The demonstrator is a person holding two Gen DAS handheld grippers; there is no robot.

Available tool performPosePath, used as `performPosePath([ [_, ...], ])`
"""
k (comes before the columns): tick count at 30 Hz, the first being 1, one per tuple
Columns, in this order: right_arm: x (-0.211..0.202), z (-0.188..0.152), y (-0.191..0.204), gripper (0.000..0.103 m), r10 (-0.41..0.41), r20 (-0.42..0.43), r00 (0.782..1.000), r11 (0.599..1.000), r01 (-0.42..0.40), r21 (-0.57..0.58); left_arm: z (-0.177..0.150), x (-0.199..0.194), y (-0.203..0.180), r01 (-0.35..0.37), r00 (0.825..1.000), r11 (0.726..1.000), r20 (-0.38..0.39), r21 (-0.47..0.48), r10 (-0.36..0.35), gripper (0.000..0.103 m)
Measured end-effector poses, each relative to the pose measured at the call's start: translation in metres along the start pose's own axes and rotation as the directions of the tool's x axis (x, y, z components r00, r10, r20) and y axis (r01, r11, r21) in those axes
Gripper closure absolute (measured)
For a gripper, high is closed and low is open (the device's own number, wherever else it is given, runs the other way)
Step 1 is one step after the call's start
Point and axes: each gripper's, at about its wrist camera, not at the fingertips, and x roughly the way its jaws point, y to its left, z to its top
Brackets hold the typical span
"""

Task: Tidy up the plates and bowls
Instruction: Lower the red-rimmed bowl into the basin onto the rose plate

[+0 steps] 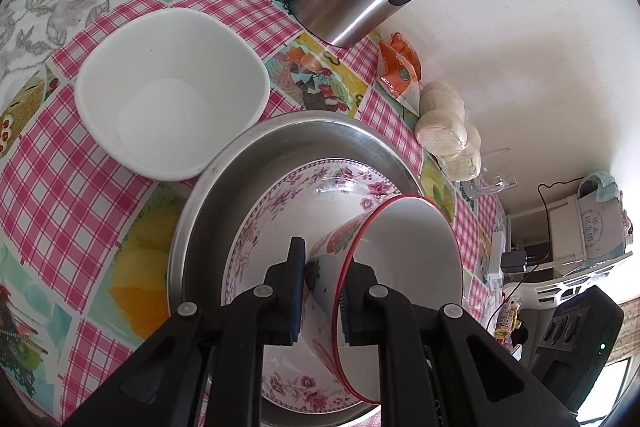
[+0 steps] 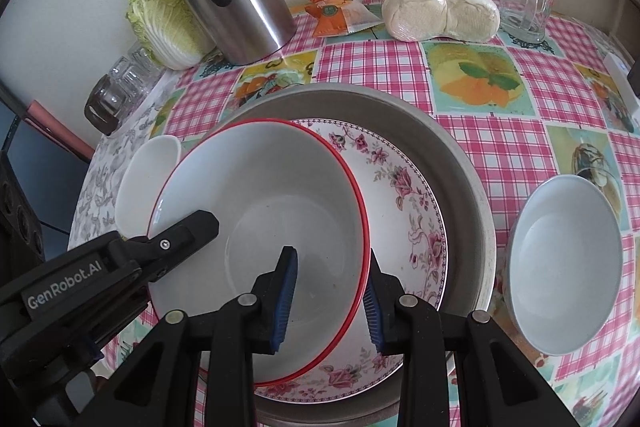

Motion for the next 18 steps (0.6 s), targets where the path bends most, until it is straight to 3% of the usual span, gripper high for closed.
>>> performPosePath([
  [18,0.007,0.007,-0.009,0.069,0.000,0.016,1.000,1.000,0.000,0.013,0.006,0.015,-0.009,-0.005,1.000,1.000,-0.013,0.026,0.006,0.090],
])
